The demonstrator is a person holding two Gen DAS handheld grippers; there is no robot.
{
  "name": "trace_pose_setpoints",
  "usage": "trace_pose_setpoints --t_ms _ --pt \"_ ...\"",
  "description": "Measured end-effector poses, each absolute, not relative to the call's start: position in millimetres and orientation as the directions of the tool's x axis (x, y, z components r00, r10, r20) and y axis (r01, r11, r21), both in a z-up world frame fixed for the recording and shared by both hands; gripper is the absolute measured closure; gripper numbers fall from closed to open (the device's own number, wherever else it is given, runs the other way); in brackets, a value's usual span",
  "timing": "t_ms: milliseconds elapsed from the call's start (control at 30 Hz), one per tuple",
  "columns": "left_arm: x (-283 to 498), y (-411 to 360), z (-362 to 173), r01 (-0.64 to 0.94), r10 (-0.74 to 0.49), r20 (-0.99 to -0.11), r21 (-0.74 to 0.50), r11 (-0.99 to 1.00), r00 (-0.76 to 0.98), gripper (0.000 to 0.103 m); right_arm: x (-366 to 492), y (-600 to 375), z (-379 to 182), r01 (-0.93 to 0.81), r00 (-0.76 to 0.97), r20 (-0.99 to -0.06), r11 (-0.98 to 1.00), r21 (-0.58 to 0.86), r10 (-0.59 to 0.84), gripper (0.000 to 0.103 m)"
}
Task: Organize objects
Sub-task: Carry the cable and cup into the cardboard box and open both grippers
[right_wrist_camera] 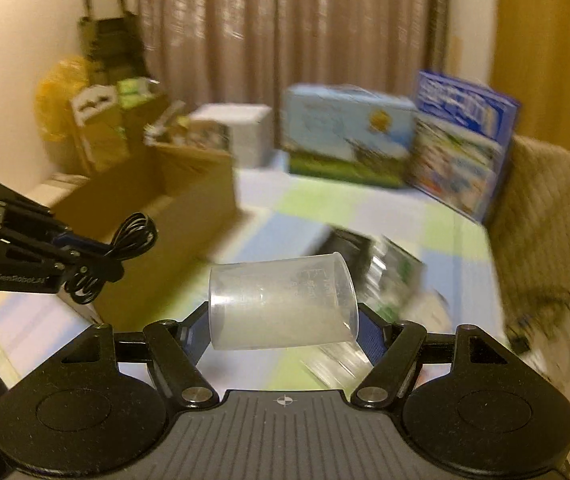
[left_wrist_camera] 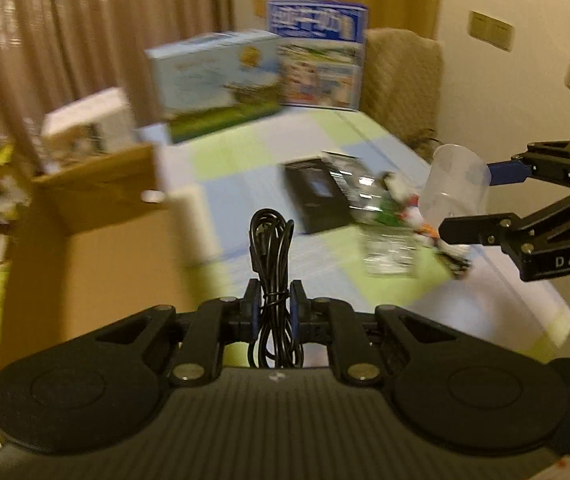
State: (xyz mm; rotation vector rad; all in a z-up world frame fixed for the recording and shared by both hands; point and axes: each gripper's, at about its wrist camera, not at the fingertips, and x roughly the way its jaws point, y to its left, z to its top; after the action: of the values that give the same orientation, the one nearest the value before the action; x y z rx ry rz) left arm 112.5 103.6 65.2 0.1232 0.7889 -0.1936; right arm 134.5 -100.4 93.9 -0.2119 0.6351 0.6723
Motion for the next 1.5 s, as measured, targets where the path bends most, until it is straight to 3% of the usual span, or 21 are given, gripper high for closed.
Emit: trace_pose_setpoints --t_ms 333,833,933,1033,1500 --pt "116 227 69 0.029 0.022 -0.732 0.057 0.998 0.681 0.092 152 38 99 -0.767 0.474 -0.599 0.637 0.078 0.645 0.033" --pt "132 278 20 -0.023 0.006 -0.758 -0.012 1.0 0.652 0.091 175 120 47 -0.805 0.382 -0.661 0.584 0.105 0.646 0.033" --pt "130 284 19 -0.057 0.022 -0.749 -0.021 0.998 0.662 0.073 180 121 44 -0.798 0.366 -0.666 0.587 0.134 0.65 0.032" --pt "122 287 27 -0.072 0.027 -0.731 -0.031 0.997 0.682 0.07 178 113 49 -0.782 0.396 -0.648 0.609 0.132 0.65 0.03" --pt "61 247 76 -0.099 0.031 -0.648 -0.07 0.993 0.761 0.033 129 8 84 -0.638 0.553 -0.62 0.762 0.114 0.556 0.029"
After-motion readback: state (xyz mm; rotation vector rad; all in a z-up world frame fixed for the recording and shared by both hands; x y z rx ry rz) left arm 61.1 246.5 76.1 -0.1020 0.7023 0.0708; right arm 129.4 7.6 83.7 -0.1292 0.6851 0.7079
